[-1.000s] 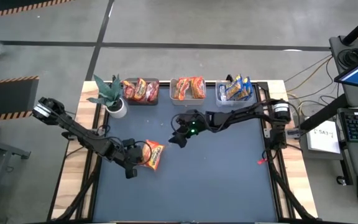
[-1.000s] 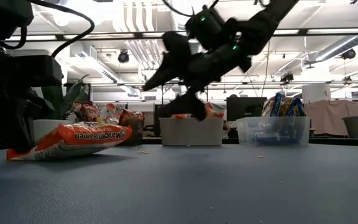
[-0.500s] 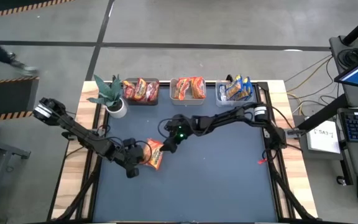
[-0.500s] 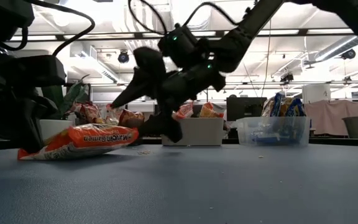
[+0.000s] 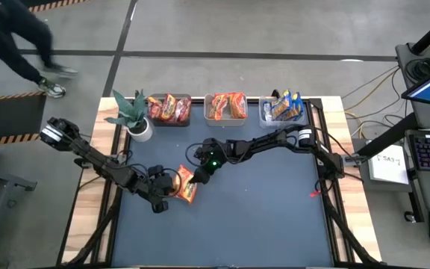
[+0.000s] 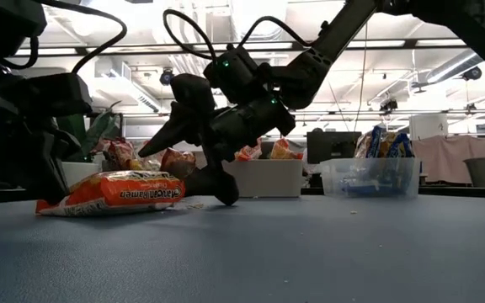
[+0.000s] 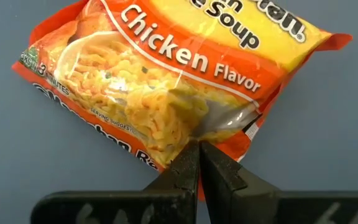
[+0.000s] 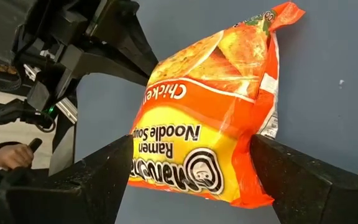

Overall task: Sort Maruchan noodles
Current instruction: Put the orange noodle pack into the white bin

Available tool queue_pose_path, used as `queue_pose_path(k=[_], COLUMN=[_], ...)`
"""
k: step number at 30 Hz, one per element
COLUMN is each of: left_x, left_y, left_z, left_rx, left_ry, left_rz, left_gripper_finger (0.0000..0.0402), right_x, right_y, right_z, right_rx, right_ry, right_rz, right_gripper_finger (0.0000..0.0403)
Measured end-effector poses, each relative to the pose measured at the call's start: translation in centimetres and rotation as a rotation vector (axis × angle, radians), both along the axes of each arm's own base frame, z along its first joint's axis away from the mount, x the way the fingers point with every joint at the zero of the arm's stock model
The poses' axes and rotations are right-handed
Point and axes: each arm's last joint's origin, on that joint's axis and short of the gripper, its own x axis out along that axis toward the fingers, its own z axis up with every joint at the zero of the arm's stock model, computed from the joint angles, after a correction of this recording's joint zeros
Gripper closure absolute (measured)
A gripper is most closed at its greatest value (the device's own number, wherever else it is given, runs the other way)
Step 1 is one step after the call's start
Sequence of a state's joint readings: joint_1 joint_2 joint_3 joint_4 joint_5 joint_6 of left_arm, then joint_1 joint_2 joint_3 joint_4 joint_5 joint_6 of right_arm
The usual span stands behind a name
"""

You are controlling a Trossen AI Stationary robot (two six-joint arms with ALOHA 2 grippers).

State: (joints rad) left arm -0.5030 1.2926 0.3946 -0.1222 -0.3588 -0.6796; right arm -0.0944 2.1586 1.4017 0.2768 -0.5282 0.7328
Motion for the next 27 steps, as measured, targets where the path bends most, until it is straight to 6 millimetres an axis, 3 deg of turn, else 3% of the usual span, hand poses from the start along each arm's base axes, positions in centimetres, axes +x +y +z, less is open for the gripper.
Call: queue_pose_path(k=[17, 27], left_x=[1.2, 1.2], left_y=[-0.6, -0.6], left_z=[-1.1, -1.0], left_rx=[0.0, -0.005], left_ry=[-0.037, -0.039], left_rz=[-0.004, -0.007], left_gripper_finger=[0.0402, 0.0402], right_x=[0.1, 0.1], right_y=[0.0, 0.0], right_z=[-0.1, -0.1], right_rx=[-0.029, -0.056], right_ry=[-0.027, -0.037], right_rz=[0.008, 0.008], right_gripper_finger=[0.0167, 0.0248])
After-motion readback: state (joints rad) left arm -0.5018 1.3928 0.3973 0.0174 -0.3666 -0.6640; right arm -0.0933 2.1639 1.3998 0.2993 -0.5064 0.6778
